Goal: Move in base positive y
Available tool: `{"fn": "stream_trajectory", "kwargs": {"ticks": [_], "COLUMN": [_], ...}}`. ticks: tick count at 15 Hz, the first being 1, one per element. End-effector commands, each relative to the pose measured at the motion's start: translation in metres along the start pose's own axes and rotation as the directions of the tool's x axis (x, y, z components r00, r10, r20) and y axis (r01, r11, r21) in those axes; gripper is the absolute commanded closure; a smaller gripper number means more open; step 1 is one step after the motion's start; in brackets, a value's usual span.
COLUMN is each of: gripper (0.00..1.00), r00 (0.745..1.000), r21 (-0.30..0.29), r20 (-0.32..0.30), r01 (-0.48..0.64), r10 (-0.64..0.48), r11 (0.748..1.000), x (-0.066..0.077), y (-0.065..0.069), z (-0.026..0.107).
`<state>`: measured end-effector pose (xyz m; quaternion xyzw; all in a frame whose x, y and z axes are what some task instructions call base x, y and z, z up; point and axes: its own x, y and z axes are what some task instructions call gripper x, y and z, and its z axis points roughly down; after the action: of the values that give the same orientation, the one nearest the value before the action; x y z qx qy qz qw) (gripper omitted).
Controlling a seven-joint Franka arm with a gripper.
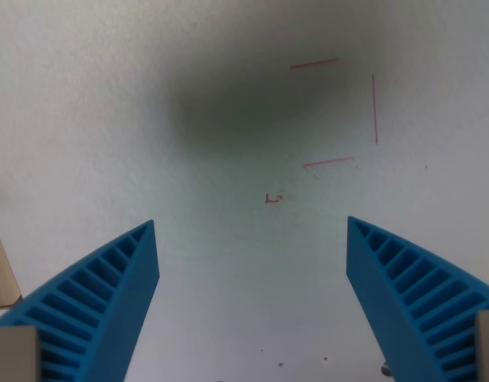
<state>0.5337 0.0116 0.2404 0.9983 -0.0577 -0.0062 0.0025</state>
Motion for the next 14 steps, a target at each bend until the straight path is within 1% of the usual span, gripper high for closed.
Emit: {"fn": "stream_trajectory", "kwargs": {"ticks": [1,14], "gripper": [0.0,0.0], "r00": [1.0,1.0], "r21": [0.001,0.001], "r20": [-0.005,-0.005], "r01": [0.0,0.0], "r10": [0.0,0.0], "r11": [1.0,1.0], "x": [-0.001,-0.015], "y": [-0.005,-0.07], "z": [-0.003,-0.003]}}
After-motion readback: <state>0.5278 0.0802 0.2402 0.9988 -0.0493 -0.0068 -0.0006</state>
